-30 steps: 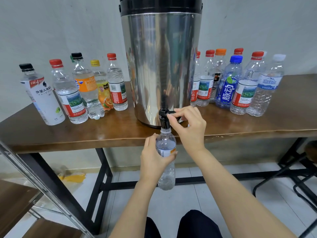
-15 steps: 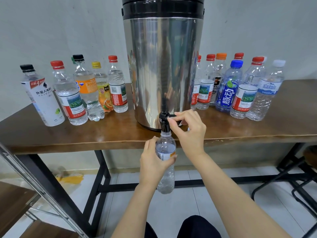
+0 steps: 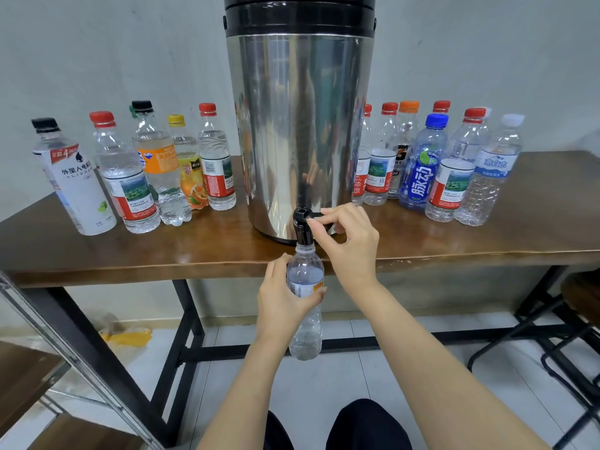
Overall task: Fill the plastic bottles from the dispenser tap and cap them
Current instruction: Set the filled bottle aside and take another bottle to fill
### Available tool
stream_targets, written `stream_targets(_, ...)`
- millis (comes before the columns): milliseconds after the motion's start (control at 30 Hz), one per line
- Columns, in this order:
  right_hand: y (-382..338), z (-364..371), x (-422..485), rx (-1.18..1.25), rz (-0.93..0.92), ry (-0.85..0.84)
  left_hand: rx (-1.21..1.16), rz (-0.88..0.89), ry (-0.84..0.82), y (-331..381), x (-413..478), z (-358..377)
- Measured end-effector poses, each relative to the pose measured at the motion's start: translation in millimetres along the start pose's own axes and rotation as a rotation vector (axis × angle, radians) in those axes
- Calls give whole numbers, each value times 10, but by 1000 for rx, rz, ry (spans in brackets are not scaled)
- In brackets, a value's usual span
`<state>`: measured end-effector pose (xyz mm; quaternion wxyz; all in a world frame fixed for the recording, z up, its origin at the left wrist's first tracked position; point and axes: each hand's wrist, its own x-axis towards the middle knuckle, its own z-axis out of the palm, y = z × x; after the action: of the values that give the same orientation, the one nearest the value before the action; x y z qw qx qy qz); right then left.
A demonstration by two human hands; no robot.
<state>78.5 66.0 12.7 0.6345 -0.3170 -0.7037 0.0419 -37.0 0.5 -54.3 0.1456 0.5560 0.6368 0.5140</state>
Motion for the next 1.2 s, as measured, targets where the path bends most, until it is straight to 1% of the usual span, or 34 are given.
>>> stream_targets(1200, -14, 23, -10, 29, -9, 20, 7, 0, 12, -41, 9, 29)
